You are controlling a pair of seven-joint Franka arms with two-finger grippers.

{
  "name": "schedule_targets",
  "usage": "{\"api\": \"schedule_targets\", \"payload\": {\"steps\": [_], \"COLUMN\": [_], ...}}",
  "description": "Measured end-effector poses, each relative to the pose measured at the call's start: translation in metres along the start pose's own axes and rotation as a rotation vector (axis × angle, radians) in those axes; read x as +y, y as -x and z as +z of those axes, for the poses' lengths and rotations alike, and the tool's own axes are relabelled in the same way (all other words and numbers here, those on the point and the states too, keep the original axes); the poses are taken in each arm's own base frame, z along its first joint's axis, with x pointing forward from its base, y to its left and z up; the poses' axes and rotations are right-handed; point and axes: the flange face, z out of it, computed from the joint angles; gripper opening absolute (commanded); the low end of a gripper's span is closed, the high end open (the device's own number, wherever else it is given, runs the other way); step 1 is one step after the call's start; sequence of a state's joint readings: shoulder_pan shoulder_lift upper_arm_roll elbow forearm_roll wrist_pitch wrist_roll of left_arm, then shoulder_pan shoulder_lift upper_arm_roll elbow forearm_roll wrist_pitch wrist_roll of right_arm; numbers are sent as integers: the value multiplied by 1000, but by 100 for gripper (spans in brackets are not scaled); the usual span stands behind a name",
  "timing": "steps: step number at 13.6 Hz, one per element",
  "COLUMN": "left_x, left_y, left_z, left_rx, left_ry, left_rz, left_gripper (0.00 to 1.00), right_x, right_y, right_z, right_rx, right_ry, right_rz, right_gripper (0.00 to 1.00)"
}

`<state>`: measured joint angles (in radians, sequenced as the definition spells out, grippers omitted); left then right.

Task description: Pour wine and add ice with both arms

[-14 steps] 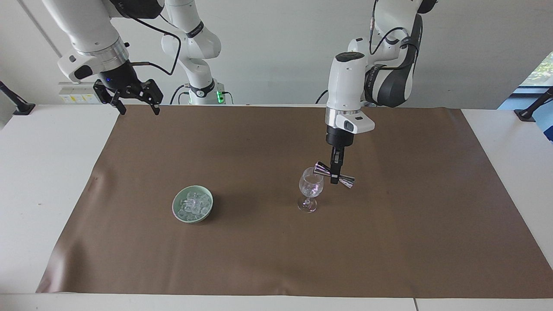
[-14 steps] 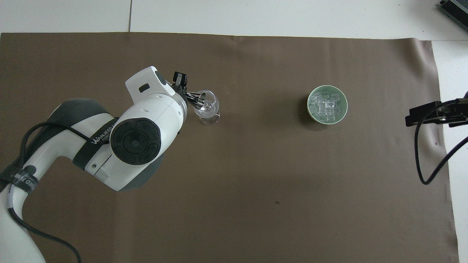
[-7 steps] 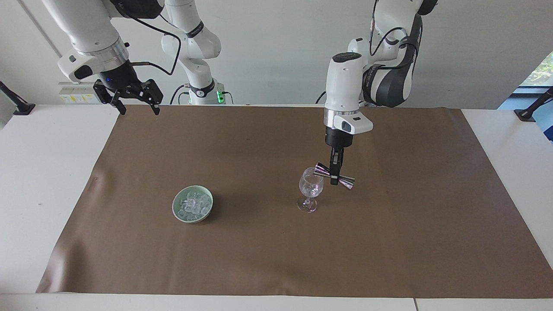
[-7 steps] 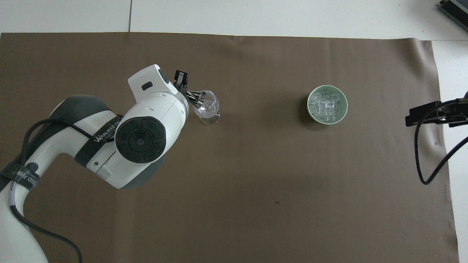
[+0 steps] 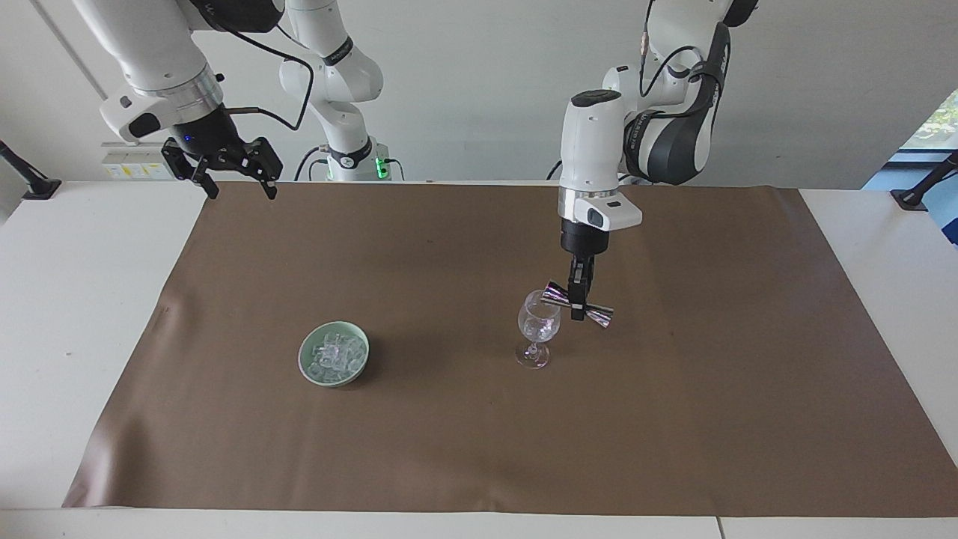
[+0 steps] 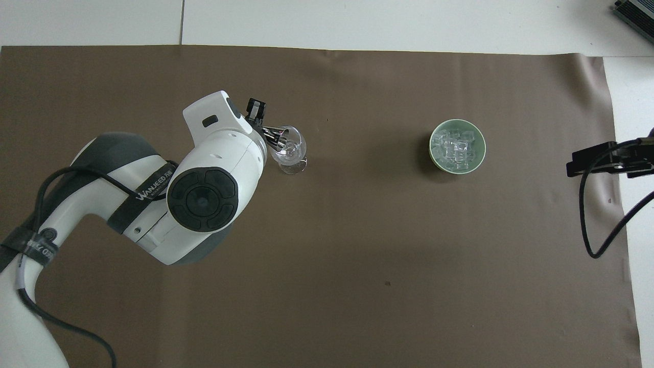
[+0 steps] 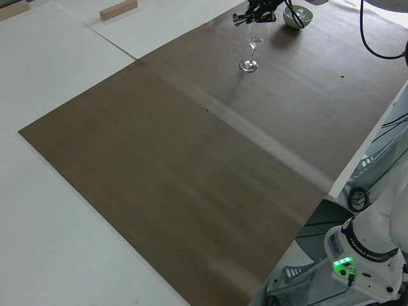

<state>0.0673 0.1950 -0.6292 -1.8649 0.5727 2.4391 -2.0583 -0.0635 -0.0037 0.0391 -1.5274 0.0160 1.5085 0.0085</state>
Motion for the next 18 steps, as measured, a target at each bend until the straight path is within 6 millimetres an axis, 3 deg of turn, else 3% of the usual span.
{"api": "schedule_targets", "payload": {"steps": [18], "left_x": [0], "left_y": [6], "left_z": [-1], "left_rx": [9], "left_ry": [8], "left_rz": [26], "left_gripper": [0], "right_x": [-5], "right_y": [0], "right_z": [0], "right_rx": [0], "right_ry": [-1], "right_rz": [-10], "right_gripper": [100]}}
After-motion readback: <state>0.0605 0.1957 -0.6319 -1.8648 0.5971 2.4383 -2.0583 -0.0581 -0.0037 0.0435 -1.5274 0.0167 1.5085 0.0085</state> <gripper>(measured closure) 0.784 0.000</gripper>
